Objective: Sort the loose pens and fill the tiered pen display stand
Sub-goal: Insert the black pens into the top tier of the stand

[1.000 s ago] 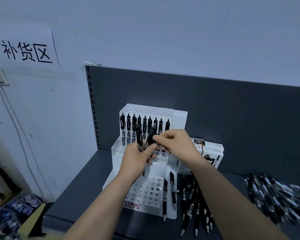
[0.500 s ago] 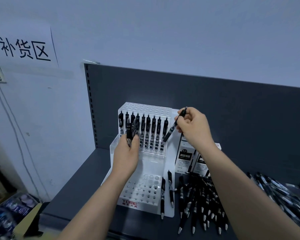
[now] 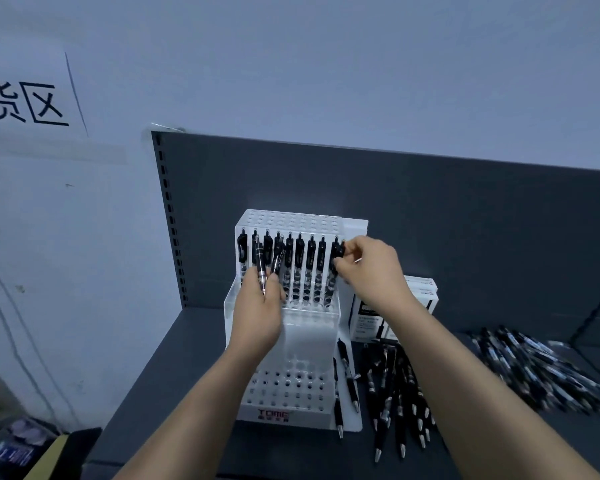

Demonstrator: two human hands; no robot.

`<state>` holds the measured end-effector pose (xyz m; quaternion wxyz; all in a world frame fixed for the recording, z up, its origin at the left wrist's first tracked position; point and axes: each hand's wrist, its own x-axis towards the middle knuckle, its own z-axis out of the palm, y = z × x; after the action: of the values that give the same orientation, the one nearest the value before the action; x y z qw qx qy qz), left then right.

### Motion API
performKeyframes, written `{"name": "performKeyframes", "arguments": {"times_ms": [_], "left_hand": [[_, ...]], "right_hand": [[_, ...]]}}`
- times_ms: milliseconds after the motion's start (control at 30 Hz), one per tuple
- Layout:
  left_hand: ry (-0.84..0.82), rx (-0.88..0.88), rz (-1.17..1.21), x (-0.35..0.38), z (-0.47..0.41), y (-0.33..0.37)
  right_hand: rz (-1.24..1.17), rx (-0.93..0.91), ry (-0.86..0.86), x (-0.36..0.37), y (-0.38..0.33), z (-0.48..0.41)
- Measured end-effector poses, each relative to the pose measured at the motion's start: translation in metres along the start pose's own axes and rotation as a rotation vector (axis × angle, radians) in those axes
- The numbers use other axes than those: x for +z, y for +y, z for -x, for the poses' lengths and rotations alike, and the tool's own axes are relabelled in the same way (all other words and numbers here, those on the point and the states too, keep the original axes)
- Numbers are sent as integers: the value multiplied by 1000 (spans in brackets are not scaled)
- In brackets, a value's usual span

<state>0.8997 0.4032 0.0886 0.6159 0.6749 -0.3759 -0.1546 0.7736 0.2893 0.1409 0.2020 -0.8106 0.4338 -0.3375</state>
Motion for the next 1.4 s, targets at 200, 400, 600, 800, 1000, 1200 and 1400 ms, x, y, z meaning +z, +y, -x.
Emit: {"name": "performKeyframes", "arguments": {"times_ms": [200, 400, 600, 800, 1000, 1200, 1400], "left_hand": [[-1, 30, -36, 0, -1, 0], [-89, 42, -14, -7, -1, -1], [-191, -71, 152, -14, 1, 0], [-268, -34, 329, -6, 6, 8], [-172, 18, 221, -10, 1, 3], [-122, 43, 25, -22, -5, -3], [-157, -67, 60, -24, -9, -7]], "right_hand": [[83, 86, 27, 5, -9, -3], [136, 124, -30, 6, -23, -2], [25, 154, 22, 7, -16, 5], [-360, 158, -49, 1, -35, 28], [-594, 239, 15, -10, -38, 24], [-394, 162, 227, -11, -29, 15], [-260, 101, 205, -5, -33, 9]]}}
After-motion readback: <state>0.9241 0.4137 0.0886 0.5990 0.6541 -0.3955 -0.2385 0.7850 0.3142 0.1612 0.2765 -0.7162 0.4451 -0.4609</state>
